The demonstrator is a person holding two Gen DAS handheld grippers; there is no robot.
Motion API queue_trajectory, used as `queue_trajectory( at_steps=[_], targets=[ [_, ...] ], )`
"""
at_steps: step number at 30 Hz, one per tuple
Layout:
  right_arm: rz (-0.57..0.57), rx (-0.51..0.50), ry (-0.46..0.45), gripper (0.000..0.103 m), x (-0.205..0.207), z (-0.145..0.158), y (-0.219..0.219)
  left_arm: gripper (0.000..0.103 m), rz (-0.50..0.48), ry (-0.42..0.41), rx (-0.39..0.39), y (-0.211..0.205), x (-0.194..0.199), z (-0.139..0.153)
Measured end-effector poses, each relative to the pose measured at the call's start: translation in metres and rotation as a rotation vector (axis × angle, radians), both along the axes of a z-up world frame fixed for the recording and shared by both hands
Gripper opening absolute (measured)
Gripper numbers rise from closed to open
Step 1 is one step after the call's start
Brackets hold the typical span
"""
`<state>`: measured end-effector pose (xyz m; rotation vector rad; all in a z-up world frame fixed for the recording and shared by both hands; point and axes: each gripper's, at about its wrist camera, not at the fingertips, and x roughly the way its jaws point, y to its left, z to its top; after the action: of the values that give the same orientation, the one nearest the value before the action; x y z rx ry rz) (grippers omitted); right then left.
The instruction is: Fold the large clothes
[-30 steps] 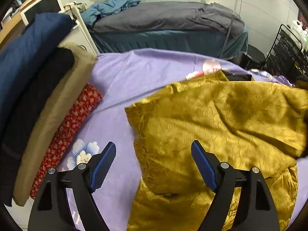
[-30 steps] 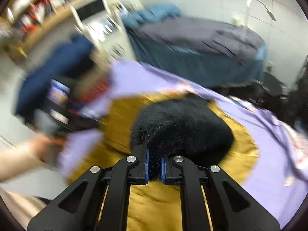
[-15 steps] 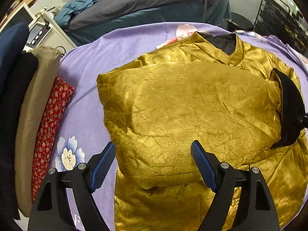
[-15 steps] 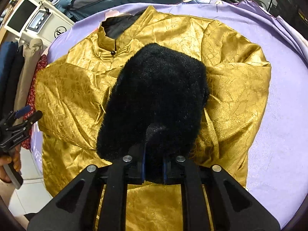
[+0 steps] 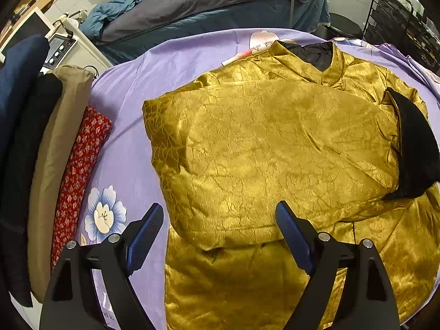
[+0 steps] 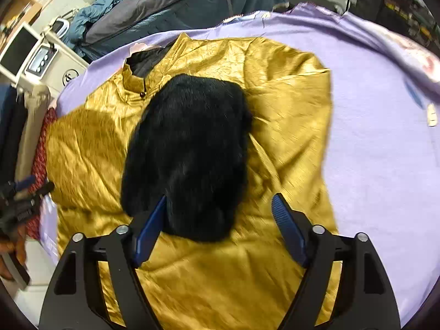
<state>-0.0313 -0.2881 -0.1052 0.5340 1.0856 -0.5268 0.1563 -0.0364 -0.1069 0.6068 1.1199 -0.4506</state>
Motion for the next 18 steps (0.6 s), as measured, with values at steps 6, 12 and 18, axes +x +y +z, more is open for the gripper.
queue_trajectory(
  at_steps=[6, 12, 18],
  targets=[
    [0.013, -0.075, 0.029, 0.079, -0.038, 0.002, 0.02, 0.082, -0.052, -0.047, -0.008, -0.005, -0.017, 0.009],
    [-0.043, -0.05, 0.031, 0.079, -0.086, -0.008, 0.037, 0.087, -0.089, -0.058, -0.073, -0.004, -0.034, 0.013],
    [-0.094, -0.007, 0.046, 0.079, -0.127, -0.019, 0.048, 0.088, -0.081, 0.011, -0.093, 0.008, -0.047, -0.003]
  ],
)
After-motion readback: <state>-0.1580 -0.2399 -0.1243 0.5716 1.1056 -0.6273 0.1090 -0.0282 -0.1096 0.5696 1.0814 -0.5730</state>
